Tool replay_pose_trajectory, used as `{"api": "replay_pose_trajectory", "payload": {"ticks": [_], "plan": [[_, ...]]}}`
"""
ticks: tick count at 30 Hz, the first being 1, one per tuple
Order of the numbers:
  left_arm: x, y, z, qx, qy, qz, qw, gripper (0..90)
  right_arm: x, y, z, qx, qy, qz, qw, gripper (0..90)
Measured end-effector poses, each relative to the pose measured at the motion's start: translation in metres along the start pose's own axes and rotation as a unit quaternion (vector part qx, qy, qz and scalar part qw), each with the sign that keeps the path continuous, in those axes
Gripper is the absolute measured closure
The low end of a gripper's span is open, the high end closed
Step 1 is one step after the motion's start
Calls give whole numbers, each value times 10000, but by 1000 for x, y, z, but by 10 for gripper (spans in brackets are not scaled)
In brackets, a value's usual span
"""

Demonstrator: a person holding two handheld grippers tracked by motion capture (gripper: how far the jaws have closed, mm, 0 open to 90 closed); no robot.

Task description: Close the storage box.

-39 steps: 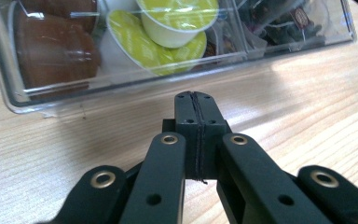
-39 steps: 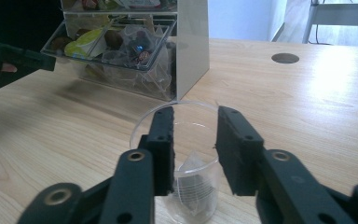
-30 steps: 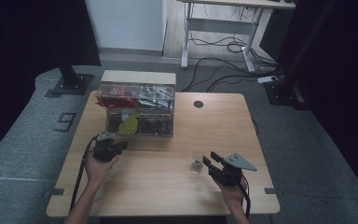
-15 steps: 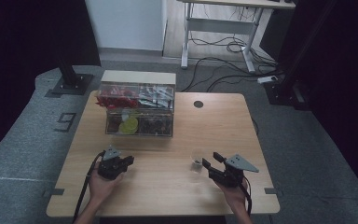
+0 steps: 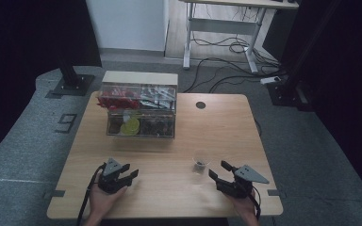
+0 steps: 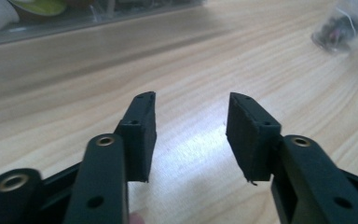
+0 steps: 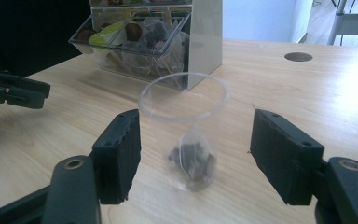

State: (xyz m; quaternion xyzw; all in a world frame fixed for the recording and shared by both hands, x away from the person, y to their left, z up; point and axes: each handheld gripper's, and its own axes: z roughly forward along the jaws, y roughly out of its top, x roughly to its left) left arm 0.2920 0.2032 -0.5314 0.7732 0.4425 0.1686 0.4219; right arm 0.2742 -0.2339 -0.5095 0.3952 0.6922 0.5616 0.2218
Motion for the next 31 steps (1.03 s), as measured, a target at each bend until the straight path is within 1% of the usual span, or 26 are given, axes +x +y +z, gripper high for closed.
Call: {"api": "replay_pose_trajectory", "payload": {"ticks": [3,5,7,10,13,16,19,23,25,31], "plan": [[-3,-5,-1,59,-35,40,10000,466,-4,-5,-8,-38,42,15,10000,318],[-5,-8,-1,36,-72,15,10000,456,-6,-9,-14,-57,69,10,10000,312],[-6,-11,-1,81,-89,37,9999,451,-10,-15,-20,-38,-8,-8,10000,308],[-6,-14,0,111,-45,78,9999,441,-17,-26,-25,117,-95,78,9999,306],[-5,-14,0,105,-22,71,9999,426,-23,-34,-28,269,-176,95,9994,306],[-6,-14,-1,87,-32,95,9999,418,-25,-37,-29,307,-256,54,9992,306],[-6,-14,-2,55,-57,116,9999,415,-27,-37,-27,318,-269,70,9991,307],[-7,-14,-4,26,-58,149,9999,411,-26,-38,-27,339,-261,28,9991,307],[-7,-14,-4,35,-38,154,9999,410,-26,-38,-27,297,-265,9,9992,307],[-6,-15,-3,60,-4,166,9998,405,-27,-38,-26,281,-223,17,9994,307]]}}
